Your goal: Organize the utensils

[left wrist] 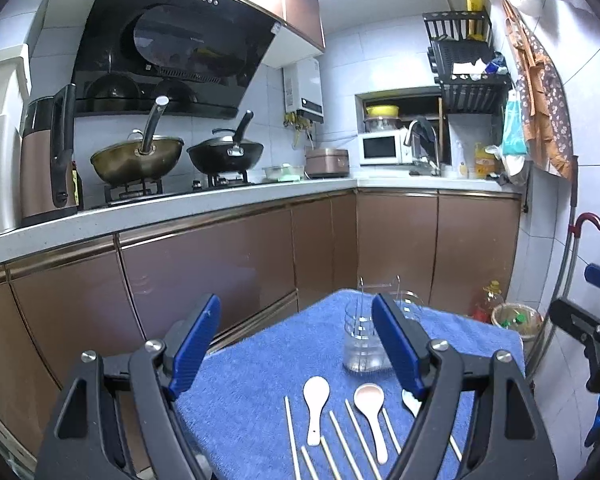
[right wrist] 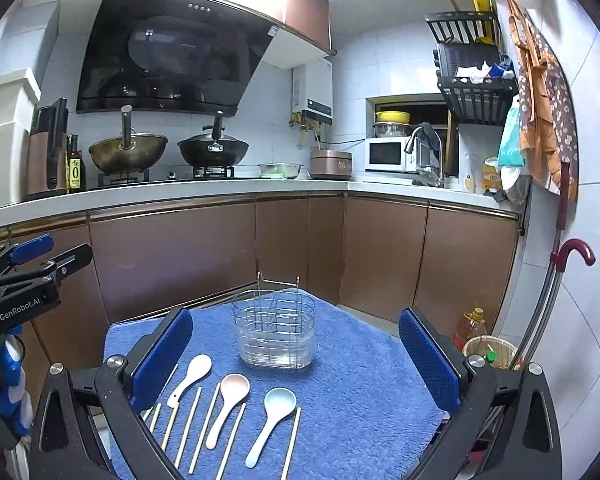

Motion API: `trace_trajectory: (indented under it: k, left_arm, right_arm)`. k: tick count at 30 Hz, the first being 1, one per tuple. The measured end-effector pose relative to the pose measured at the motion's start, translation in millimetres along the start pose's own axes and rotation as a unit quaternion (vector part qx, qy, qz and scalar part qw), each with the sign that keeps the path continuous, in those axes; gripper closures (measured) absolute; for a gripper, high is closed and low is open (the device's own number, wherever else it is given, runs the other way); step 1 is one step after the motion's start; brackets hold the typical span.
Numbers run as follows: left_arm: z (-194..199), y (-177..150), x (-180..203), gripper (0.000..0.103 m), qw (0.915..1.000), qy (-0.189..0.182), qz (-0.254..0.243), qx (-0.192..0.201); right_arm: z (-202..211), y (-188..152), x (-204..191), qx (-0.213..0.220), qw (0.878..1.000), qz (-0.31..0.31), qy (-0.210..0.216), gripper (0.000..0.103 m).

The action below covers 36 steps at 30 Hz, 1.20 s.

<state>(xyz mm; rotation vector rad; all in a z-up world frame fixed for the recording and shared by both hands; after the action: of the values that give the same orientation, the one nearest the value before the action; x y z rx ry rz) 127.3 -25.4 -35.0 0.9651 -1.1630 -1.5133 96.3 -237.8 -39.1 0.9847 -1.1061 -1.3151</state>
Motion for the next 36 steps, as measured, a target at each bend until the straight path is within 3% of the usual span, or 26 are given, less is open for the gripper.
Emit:
trace_trajectory:
  k: [7,12,15,17,20,25,28,33,36]
  left_arm:
    - [-8,-16,-34,0.026,0.9976,-0.016,0.051,-0.044]
    - [-46,-52,-43,0.026,0.9853,-0.065,0.095,-0.126]
    - [-79,-83,-43,0.027,0.9707,-0.091,0.120,-0.187]
    - [-103,-105,-43,0.027,0.9580,-0.103,0.138,-0.229]
    - [-135,-131,-48,0.028,0.9419,-0.108,0.160,-0.275]
    - [-179,-173,-50,0.038,0.9189,-0.105,0.171,-0.340]
    - [-201,-192,-49,0.043,0.9053,-0.105,0.173,-0.374]
    - [-229,-215,-49,0.061,0.8864,-0.103,0.172,-0.417]
    - [-240,-228,-53,0.062,0.8798,-0.093,0.164,-0.436]
  right_arm:
    - [-8,-13,-4,-0.048,0.998,-0.016,0.030,0.000]
    - [-41,-39,-5,-0.119,0.990,-0.038,0.069,0.007]
    - [-71,-64,-1,-0.176,0.980,-0.041,0.078,0.023]
    - [-88,-88,-2,-0.219,0.972,-0.040,0.080,0.045]
    - [-119,-121,3,-0.277,0.955,-0.051,0.096,0.065]
    - [-166,-170,5,-0.355,0.927,-0.054,0.109,0.077]
    - [-187,-199,4,-0.398,0.909,-0.052,0.110,0.078]
    - [-206,-226,3,-0.435,0.893,-0.044,0.109,0.082]
    - [-210,-237,1,-0.450,0.885,-0.037,0.111,0.082]
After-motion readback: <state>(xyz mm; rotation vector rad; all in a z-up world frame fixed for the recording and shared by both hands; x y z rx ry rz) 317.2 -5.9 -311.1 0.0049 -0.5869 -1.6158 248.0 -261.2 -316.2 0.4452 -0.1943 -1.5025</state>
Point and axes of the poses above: each gripper's, at about its wrist camera, not at the fingertips, and z roughly against the way its jaws point, x to its right, y to its top, the point moved 10 cm from there along -z, roughly the way its jaws point, and after that the axes turned 6 degrees about -y, right-handed, at the moved point
